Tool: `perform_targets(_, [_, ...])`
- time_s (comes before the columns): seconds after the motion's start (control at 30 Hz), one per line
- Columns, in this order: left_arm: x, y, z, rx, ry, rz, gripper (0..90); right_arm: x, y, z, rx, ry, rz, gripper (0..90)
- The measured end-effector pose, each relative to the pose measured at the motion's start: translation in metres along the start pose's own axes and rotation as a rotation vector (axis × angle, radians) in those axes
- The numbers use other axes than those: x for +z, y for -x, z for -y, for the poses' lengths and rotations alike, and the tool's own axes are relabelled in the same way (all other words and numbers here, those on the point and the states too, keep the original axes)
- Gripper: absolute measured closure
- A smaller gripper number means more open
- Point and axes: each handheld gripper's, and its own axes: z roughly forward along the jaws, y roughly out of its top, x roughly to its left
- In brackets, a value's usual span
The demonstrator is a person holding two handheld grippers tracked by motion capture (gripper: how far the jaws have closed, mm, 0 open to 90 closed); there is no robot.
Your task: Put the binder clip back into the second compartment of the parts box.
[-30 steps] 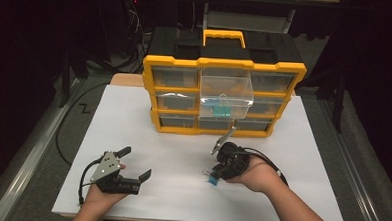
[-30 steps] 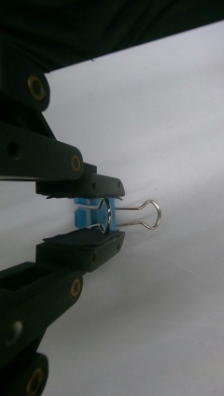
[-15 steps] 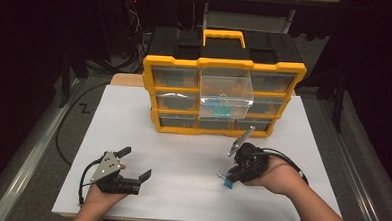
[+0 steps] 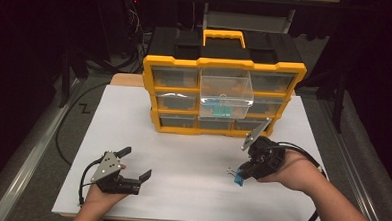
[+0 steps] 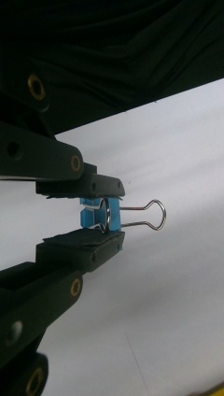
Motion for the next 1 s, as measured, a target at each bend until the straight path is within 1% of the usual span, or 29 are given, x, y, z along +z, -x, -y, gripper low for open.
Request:
perform_targets(0.07, [0.000, 0.000, 0.000, 0.000, 0.001, 0.000, 0.3, -0.006, -0.001, -0.002, -0.009, -0.014, 0.007, 74.5])
perform_targets(0.17, [0.000, 0.000, 0.000, -0.002, 0.003, -0.002, 0.3, -0.015, -0.002, -0.006, -0.008, -0.020, 0.008, 74.5])
perform_targets(0.2, [0.000, 0.000, 0.000, -0.004, 0.005, -0.003, 0.3, -0.017, -0.001, -0.007, -0.015, -0.024, 0.010, 74.5])
perform_targets(0.27, [0.000, 0.000, 0.000, -0.005, 0.004, -0.003, 0.3, -0.022, -0.002, -0.009, -0.017, -0.018, 0.010, 74.5])
perform_targets(0.4, [0.000, 0.000, 0.000, -0.004, 0.005, -0.002, 0.3, -0.034, -0.002, -0.014, -0.018, -0.025, 0.015, 74.5])
perform_targets(0.5, [-0.001, 0.000, 0.000, -0.002, 0.003, -0.002, 0.3, -0.043, -0.003, -0.018, -0.026, -0.017, 0.014, 74.5])
perform_targets(0.57, [-0.001, -0.001, 0.000, -0.004, 0.004, -0.003, 0.3, -0.050, -0.004, -0.021, -0.026, -0.031, 0.018, 74.5])
perform_targets(0.63, [-0.001, -0.001, 0.000, -0.004, 0.005, -0.003, 0.3, -0.056, -0.006, -0.024, -0.027, -0.024, 0.019, 74.6])
perform_targets(0.73, [-0.001, -0.001, 0.000, -0.004, 0.004, -0.002, 0.3, -0.065, -0.007, -0.030, -0.030, -0.026, 0.029, 74.5])
perform_targets(0.8, [-0.001, -0.001, 0.000, -0.005, 0.003, -0.002, 0.3, -0.071, -0.007, -0.033, -0.026, -0.029, 0.029, 74.5])
perform_targets(0.9, [-0.001, -0.001, 0.000, -0.009, 0.005, -0.002, 0.3, -0.080, -0.008, -0.038, -0.030, -0.035, 0.033, 74.5])
perform_targets(1.0, [-0.001, 0.000, 0.000, -0.009, 0.007, 0.001, 0.3, -0.088, -0.010, -0.043, -0.035, -0.030, 0.032, 74.5])
